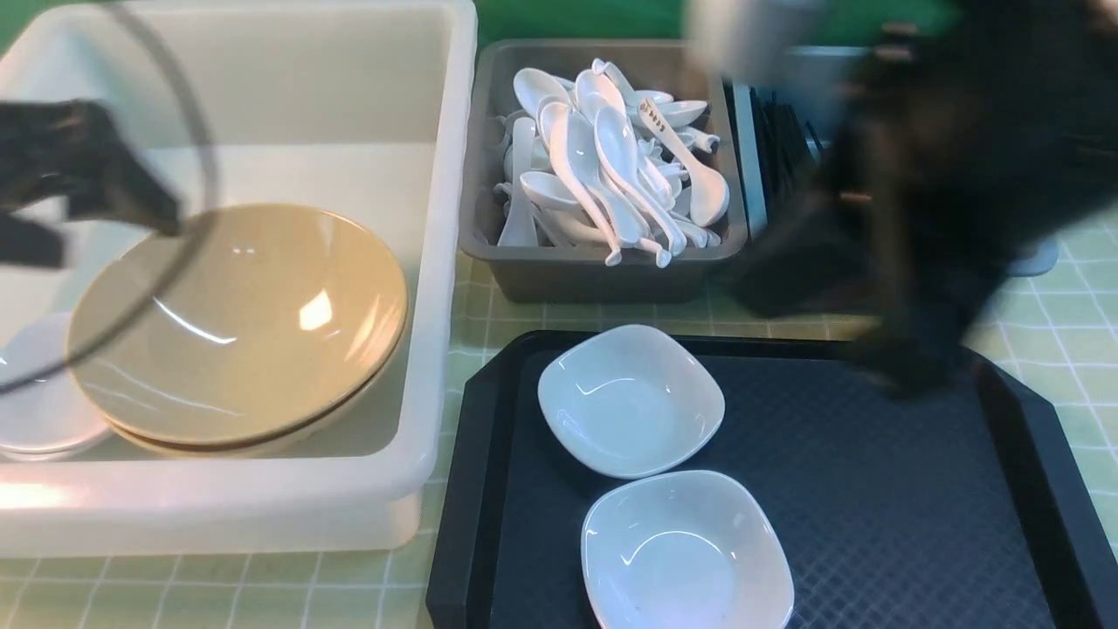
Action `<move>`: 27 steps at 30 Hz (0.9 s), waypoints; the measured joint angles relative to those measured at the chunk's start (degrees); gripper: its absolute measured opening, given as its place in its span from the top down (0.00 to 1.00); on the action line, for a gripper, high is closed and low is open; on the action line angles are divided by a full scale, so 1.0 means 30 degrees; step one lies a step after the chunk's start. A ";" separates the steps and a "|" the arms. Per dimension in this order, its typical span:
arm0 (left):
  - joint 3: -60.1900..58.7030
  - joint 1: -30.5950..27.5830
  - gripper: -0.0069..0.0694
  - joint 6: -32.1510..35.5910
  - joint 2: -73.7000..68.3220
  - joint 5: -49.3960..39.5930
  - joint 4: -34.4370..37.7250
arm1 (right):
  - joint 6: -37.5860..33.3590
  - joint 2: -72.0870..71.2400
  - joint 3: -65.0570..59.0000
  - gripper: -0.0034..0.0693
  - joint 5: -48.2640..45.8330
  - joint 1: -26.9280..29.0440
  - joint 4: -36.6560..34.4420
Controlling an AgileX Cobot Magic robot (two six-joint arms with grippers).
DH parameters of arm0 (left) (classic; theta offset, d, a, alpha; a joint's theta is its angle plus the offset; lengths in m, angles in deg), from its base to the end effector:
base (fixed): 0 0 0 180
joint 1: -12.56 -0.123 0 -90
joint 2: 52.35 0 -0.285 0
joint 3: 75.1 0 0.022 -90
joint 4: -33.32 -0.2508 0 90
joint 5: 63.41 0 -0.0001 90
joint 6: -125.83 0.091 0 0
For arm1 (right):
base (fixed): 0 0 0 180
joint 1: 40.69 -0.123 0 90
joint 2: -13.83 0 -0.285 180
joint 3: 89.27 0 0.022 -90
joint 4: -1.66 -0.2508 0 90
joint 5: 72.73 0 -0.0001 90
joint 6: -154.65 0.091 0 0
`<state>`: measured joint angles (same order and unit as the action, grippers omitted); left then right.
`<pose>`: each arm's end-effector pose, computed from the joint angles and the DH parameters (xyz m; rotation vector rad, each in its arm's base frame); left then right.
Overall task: On green table put chopsticks spoon bowls plates into blue grey white boxes.
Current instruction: 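Grasp the small white bowl on the black tray by its rim with the left gripper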
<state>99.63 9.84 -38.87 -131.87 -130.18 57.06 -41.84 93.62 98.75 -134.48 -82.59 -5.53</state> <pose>0.2399 -0.0223 0.3749 0.1939 2.5516 -0.4394 0.1768 0.1721 0.4407 -1.1352 2.0604 0.3785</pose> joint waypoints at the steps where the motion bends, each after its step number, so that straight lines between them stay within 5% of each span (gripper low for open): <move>1: -0.0178 0.0668 0.07 0.0331 0.0216 -0.0003 0.0447 | 0.0000 -0.0584 -0.0836 0.85 0.0188 0.0075 0.0000; 6: -0.1889 0.5967 0.16 0.1107 0.0593 0.0464 0.2315 | 0.0469 -0.3376 -0.4399 0.84 0.1428 0.0100 -0.0106; 13: -0.2827 1.1672 0.25 -0.0767 -0.2513 0.2856 0.2605 | 0.1399 -0.5101 -0.6706 0.83 0.2435 0.0100 -0.0106; 27: -0.2842 1.3340 0.28 -0.6363 -0.9138 0.6468 0.1641 | 0.3495 -0.5158 -0.6744 0.81 0.3602 0.0100 -0.0106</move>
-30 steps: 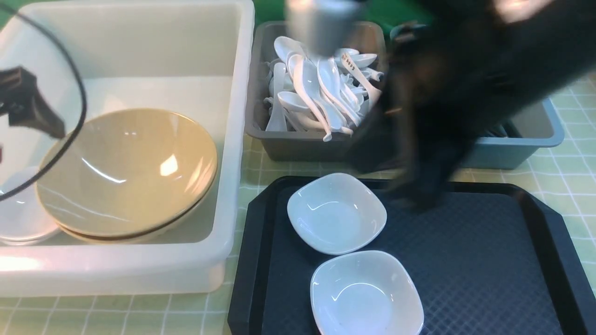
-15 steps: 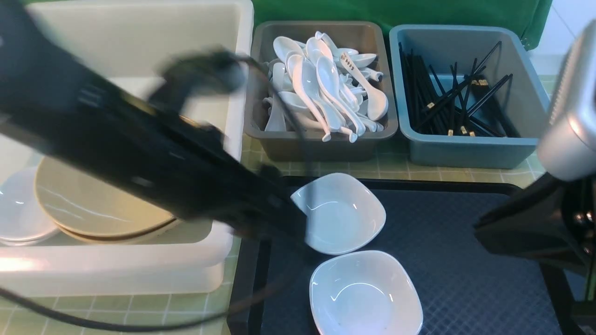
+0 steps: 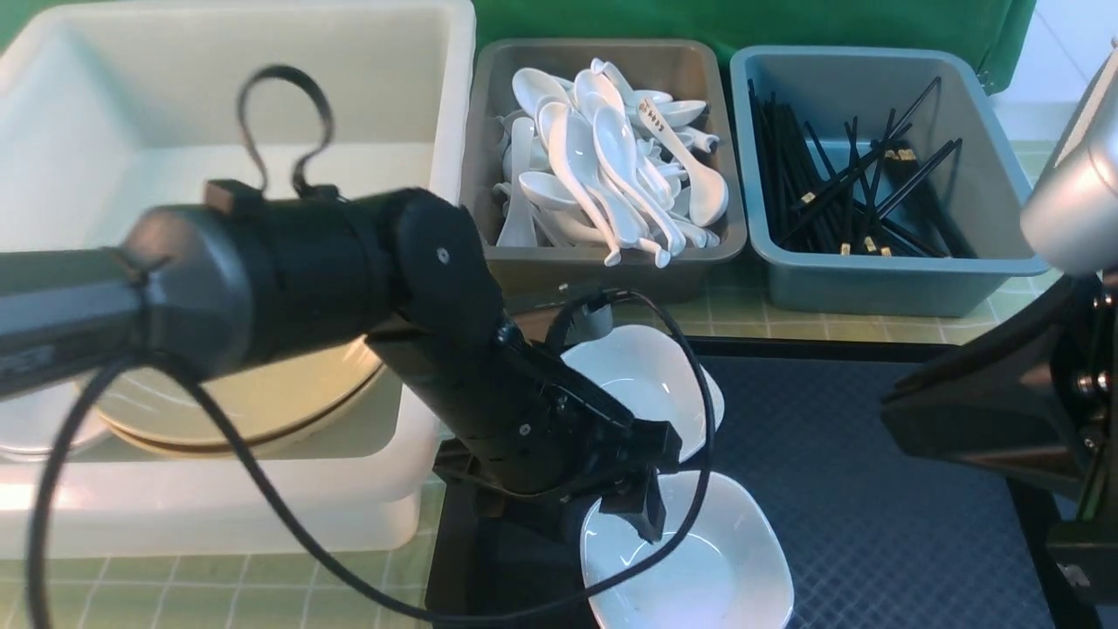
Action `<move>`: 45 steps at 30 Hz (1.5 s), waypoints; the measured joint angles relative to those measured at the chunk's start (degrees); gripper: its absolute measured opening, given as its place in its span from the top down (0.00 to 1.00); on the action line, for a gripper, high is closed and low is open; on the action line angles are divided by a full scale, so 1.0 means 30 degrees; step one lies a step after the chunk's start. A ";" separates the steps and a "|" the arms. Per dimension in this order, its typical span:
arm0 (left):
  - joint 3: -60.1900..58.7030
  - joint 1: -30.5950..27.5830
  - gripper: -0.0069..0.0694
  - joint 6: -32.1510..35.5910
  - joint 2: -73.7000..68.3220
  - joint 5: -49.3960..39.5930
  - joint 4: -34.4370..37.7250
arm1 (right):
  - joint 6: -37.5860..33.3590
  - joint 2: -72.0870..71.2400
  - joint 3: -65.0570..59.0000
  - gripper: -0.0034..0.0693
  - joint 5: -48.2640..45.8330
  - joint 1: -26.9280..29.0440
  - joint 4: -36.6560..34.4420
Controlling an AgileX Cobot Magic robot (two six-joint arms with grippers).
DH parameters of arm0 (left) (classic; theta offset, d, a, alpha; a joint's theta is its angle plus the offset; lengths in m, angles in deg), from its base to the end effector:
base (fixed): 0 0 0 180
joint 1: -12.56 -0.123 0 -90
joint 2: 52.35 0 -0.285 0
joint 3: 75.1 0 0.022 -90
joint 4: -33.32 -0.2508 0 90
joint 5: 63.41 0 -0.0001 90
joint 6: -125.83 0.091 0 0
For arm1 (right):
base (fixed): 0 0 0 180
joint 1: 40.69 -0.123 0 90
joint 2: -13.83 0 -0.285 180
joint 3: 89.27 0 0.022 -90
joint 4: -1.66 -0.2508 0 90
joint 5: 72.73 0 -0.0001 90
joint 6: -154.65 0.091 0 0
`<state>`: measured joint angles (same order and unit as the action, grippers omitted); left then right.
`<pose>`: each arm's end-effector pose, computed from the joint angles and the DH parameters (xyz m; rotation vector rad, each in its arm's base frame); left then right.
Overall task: On green table put chopsticks spoon bowls plates into blue grey white boxes.
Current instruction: 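Grasp the small white bowl on the black tray by its rim with the left gripper, then place the white bowl into the white bin with the other dishes with the left gripper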
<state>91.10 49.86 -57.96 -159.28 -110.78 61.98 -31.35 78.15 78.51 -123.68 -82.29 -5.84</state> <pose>0.2452 -0.2272 0.2044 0.4215 2.9866 -0.6841 0.1339 0.1313 0.4047 -0.8797 2.0854 0.4948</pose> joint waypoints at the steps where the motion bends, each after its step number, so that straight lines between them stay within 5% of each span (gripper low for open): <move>1: 0.0000 0.0000 0.28 -0.0163 -0.0313 0.0216 -0.0064 | 0.0020 0.0000 0.0000 0.81 0.0015 0.0000 0.0000; 11: 0.0000 0.0000 0.32 0.0281 -0.2044 0.1611 -0.0134 | -0.0033 0.0000 0.0000 0.80 0.0313 0.0000 0.0000; 21: 0.0000 0.0000 0.85 0.2606 -0.1957 0.1657 0.1007 | -0.0067 0.0000 0.0000 0.78 0.0313 0.0000 0.0000; 32: 0.0871 -0.1148 0.89 0.5234 0.1892 0.0039 0.2495 | -0.3629 0.0000 0.0000 0.77 0.1339 0.0000 -0.0741; 38: 0.3537 -0.6222 0.89 0.6543 0.5063 -0.4098 0.2333 | -0.8230 0.2185 0.1837 0.76 0.2448 -0.0603 -0.4703; 42: 0.3688 -0.9987 0.89 0.7074 0.6968 -0.5554 0.1796 | -0.8763 0.4599 0.3751 0.76 0.2602 -0.1802 -0.5073; 45: 0.3113 -1.5023 0.89 0.7271 0.8715 -0.5724 0.1314 | -0.8990 0.7120 0.6075 0.76 0.2645 -0.3065 -0.5114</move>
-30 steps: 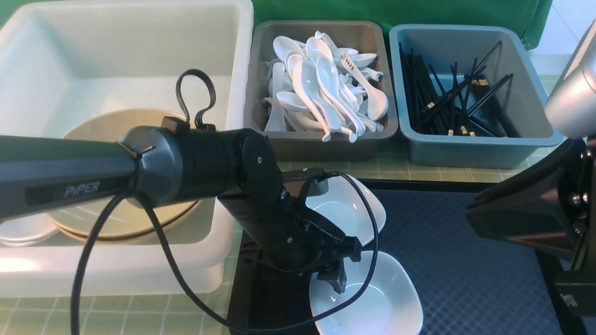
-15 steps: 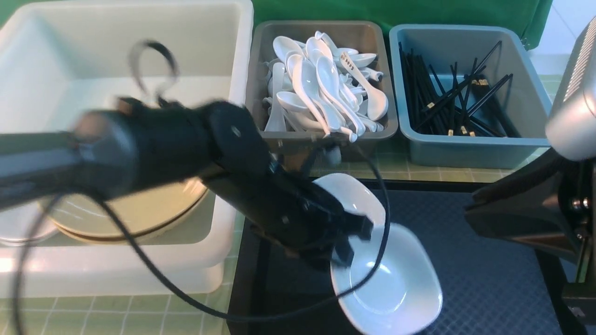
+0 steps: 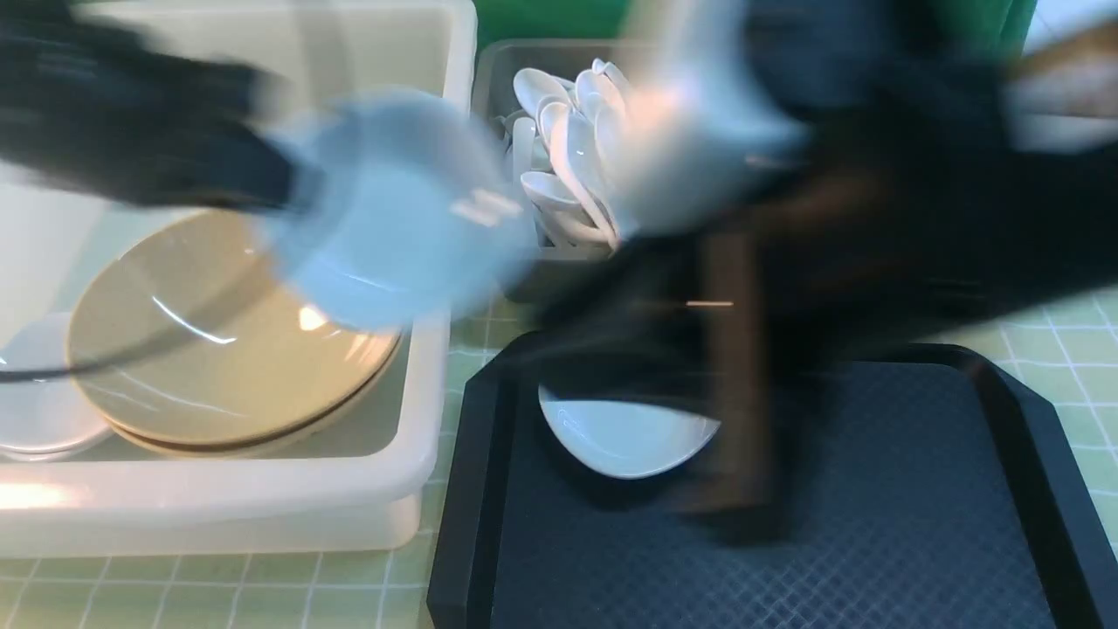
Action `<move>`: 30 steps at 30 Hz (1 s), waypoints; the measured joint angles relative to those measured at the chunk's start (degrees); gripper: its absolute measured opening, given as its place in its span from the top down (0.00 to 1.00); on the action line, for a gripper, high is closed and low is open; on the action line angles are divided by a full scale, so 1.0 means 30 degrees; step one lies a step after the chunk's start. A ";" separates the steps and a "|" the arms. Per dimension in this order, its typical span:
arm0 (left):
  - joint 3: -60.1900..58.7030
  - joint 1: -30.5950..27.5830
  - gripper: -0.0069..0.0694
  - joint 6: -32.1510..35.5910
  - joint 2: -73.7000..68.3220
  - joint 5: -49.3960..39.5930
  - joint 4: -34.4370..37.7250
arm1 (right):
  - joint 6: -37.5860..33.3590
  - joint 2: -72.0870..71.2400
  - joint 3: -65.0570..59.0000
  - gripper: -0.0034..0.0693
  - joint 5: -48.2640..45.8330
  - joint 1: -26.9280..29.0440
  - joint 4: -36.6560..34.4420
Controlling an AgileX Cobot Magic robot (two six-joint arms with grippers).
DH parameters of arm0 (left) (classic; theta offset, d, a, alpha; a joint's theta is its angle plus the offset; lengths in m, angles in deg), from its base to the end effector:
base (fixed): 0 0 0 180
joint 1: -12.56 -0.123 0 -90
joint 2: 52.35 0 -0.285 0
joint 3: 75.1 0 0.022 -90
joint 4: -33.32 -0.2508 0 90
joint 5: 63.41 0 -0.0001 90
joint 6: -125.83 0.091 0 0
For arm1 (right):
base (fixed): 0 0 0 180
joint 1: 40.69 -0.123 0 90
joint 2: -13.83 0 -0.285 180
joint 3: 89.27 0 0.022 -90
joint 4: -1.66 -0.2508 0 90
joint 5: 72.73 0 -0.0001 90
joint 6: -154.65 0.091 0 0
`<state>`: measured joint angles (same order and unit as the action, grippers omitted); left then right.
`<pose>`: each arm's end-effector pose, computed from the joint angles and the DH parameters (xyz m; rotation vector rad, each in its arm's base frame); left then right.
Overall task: On green table put chopsticks spoon bowls plates into blue grey white boxes.
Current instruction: 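Place the white bowl into the white bin with the other dishes with the left gripper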
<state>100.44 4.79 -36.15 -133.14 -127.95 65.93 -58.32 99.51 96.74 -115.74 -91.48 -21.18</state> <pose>0.2509 -0.0105 0.3812 0.0861 2.4552 -0.5649 0.1691 0.2454 0.4294 -1.3138 1.6974 0.6434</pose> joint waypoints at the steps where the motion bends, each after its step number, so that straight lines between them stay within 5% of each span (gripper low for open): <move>1: -0.0375 -0.1562 0.89 0.0050 0.0383 0.0171 -0.0048 | -0.0019 0.0742 0.0681 0.75 0.0015 -0.0296 -0.0025; 6: -0.1804 -0.8077 0.89 0.0106 0.0982 0.1379 -0.1225 | -0.0042 0.3849 0.3440 0.75 0.0093 -0.0990 -0.0112; 10: -0.1921 -0.9849 0.89 -0.0023 0.0982 0.2785 -0.3981 | 0.0023 0.5336 0.4578 0.74 0.0324 -0.1114 -0.0112; 19: -0.1921 -0.8577 0.89 -0.2918 -0.1214 0.3549 -0.9013 | 0.0039 0.5908 0.4807 0.74 0.0507 -0.1154 -0.0601; 30: -0.1921 -0.6903 0.89 -0.4501 -0.4470 0.3384 -1.0056 | 0.0541 0.5908 0.4822 0.73 -0.0055 -0.1154 -0.0670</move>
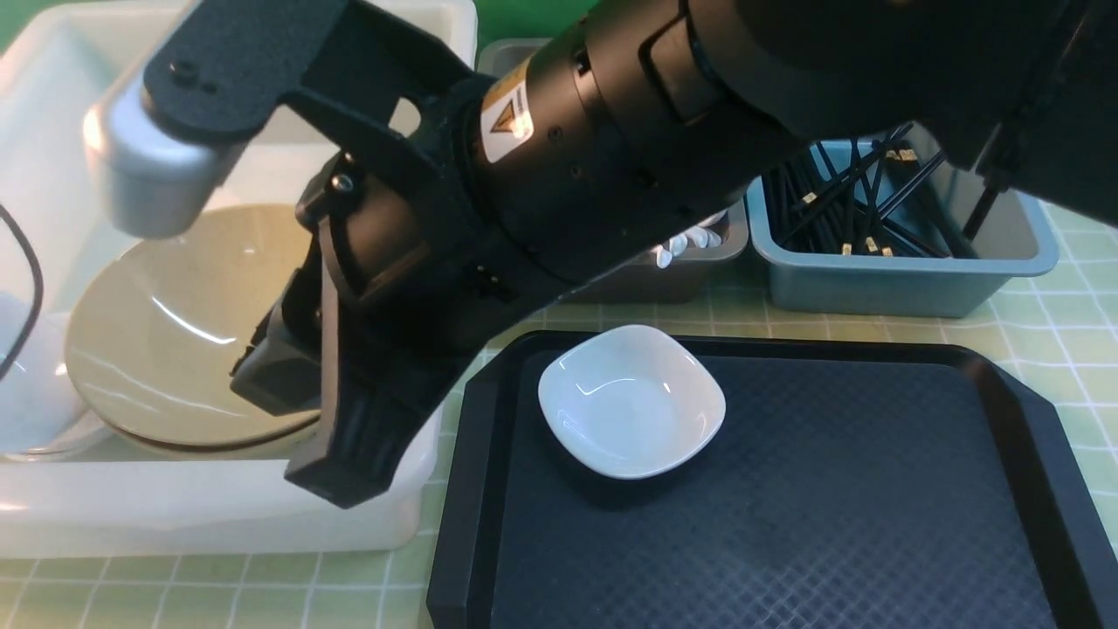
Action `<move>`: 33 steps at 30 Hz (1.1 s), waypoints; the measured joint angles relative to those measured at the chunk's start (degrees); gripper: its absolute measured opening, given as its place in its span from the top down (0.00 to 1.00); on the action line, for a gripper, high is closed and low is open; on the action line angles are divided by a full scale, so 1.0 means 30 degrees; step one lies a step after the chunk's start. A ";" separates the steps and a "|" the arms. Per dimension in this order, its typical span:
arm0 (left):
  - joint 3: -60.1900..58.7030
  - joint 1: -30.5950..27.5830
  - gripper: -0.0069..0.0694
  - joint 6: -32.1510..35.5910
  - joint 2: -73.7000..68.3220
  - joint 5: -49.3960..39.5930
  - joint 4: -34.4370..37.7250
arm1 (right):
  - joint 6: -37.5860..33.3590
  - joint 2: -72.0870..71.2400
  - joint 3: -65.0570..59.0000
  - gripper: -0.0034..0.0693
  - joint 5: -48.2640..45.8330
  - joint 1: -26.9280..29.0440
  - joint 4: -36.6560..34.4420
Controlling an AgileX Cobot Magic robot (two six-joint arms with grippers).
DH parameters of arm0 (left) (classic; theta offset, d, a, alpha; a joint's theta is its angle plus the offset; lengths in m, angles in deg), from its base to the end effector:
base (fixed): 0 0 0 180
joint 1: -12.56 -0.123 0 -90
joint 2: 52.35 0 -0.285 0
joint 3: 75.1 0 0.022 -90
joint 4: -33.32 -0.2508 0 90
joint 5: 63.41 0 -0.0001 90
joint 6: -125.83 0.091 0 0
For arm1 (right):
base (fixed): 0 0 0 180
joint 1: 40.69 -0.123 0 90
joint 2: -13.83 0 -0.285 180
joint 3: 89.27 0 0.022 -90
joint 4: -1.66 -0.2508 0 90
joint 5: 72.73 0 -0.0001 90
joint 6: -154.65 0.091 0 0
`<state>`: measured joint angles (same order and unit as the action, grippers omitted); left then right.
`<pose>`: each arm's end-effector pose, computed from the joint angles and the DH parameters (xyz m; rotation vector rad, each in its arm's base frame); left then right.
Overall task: On green table put chopsticks spoon bowls plates into blue grey white boxes.
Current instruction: 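Place the white bowl into the white bin with the other dishes with the left gripper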
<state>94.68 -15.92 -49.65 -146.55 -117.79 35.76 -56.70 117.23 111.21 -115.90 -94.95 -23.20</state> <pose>0.2670 0.1413 0.2813 -0.6007 2.7085 0.0952 0.2036 0.3278 0.4050 -1.3645 1.7466 0.7264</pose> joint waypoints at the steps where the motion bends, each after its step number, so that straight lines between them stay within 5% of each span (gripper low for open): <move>1: 0.0000 0.0000 0.89 -0.0305 -0.0299 -0.0046 -0.0003 | -0.0006 0.0000 0.0000 0.72 -0.0202 0.0000 0.0000; 11: 0.0000 0.0370 0.85 -0.1506 -0.2033 0.0767 0.0198 | -0.0006 0.0000 0.0000 0.72 -0.0381 0.0000 0.0000; 15: 0.0000 0.0858 0.73 -0.1965 -0.2153 0.0827 -0.0053 | -0.0006 0.0000 0.0000 0.72 -0.0418 0.0000 0.0000; 25: 0.0000 0.1397 0.16 -0.6523 -0.2025 -0.0551 -0.2603 | -0.0006 -0.0342 0.0000 0.72 -0.0741 -0.0004 0.0054; 29: 0.0000 0.1418 0.05 -0.6343 -0.1472 -0.1101 -0.2603 | 0.0026 -0.1004 0.0000 0.71 -0.1359 0.0581 0.0054; 33: 0.0023 0.1418 0.04 -0.5771 -0.0390 -0.2073 -0.2357 | 0.0803 -0.1830 0.0000 0.70 -0.2974 0.2185 0.0079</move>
<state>94.75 -11.67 -66.96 -147.72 -124.01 28.69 -54.29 111.74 111.21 -124.83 -88.39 -22.96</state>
